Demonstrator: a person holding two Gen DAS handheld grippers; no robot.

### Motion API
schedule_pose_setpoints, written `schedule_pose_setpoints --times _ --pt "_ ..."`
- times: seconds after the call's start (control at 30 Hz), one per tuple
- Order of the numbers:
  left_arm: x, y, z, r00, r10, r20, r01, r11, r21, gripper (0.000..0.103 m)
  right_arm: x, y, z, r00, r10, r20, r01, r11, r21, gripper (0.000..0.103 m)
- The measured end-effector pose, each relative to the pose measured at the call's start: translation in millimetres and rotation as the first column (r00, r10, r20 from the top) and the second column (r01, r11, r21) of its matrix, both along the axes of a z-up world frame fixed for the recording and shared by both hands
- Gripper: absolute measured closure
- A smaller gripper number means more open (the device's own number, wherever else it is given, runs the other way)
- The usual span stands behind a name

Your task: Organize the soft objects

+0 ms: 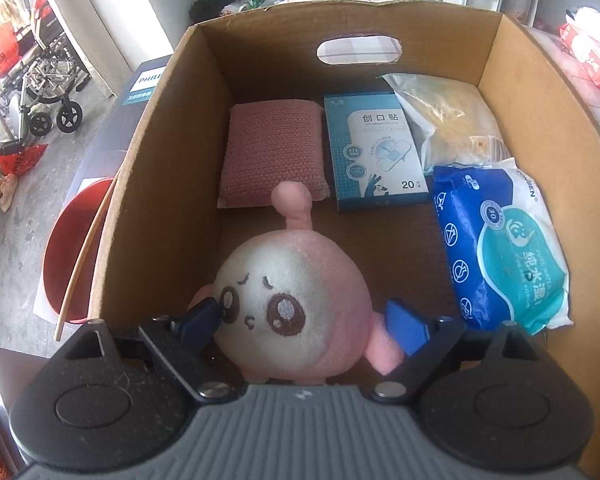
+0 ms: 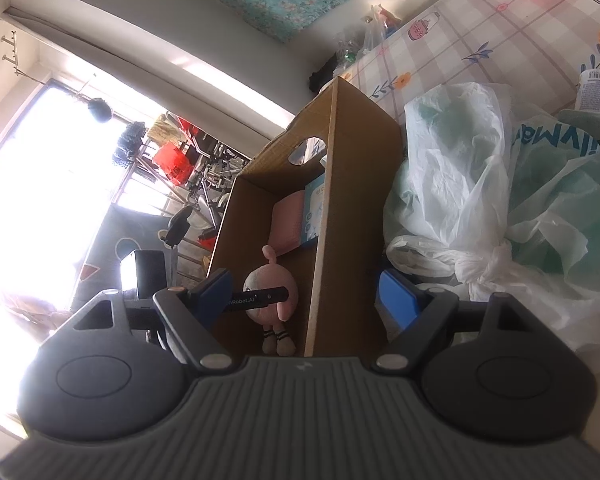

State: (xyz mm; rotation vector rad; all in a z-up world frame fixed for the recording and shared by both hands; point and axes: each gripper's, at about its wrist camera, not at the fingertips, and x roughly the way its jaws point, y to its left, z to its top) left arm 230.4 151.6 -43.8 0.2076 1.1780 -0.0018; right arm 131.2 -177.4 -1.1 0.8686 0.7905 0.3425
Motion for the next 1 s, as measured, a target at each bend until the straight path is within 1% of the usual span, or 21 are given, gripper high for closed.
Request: schedule_pose_setpoints --times 0.1,0.2,0.27,0.3,0.37,0.47,0.5,0.6,0.67,0.73,0.87,0.97,1.0 --pt "-1 -5 -2 1.000 -0.006 0.016 0.005 0.999 0.032 0.014 -1 -2 -3 1.000 0.000 0.001 0.000 1.000 0.013 0.021" --pt "-4 -12 -3 0.997 -0.047 0.059 0.042 0.997 0.072 0.022 -3 -7 -5 1.000 -0.002 -0.002 0.002 1.000 0.026 0.021" --pt "-6 -14 1 0.995 -0.045 0.091 0.039 0.997 0.065 0.031 -4 -10 -6 1.000 -0.009 -0.002 0.009 1.000 0.029 0.021" --pt "-6 -15 3 0.993 -0.047 0.109 0.041 0.997 0.059 0.033 -5 -12 -7 1.000 -0.013 -0.003 0.013 0.999 0.031 0.021" --pt "-5 -13 6 0.994 -0.031 0.107 0.033 0.999 -0.019 0.033 -7 -16 -9 1.000 -0.021 -0.005 0.021 0.999 0.035 0.021" --pt "-4 -15 5 0.993 -0.020 0.118 0.022 1.000 -0.022 0.033 -9 -21 -11 1.000 -0.029 -0.008 0.029 0.999 0.039 0.021" --pt "-5 -15 6 0.992 -0.011 0.124 0.015 0.999 -0.033 0.033 -9 -21 -11 1.000 -0.029 -0.007 0.029 0.999 0.041 0.021" --pt "-7 -8 9 0.992 0.025 0.121 -0.009 0.991 -0.133 0.033 -10 -23 -12 0.999 -0.034 -0.005 0.034 0.999 0.040 0.021" --pt "-6 -4 10 0.992 0.056 0.117 -0.032 0.979 -0.200 0.034 -9 -24 -14 0.999 -0.034 -0.009 0.035 0.998 0.048 0.021" --pt "-4 -4 10 0.990 0.082 0.117 -0.050 0.967 -0.251 0.034 -8 -24 -15 0.999 -0.031 -0.015 0.032 0.998 0.049 0.021" --pt "-2 -10 10 0.988 0.098 0.122 -0.059 0.954 -0.295 0.034 -8 -21 -16 0.999 -0.027 -0.021 0.028 0.999 0.046 0.021" --pt "-2 -19 9 0.988 0.084 0.130 -0.041 0.951 -0.305 0.033 -9 -22 -15 0.999 -0.033 -0.020 0.034 0.999 0.043 0.021" --pt "-2 -22 9 0.988 0.081 0.135 -0.038 0.956 -0.292 0.033 -9 -23 -15 0.999 -0.036 -0.021 0.037 0.998 0.041 0.021"
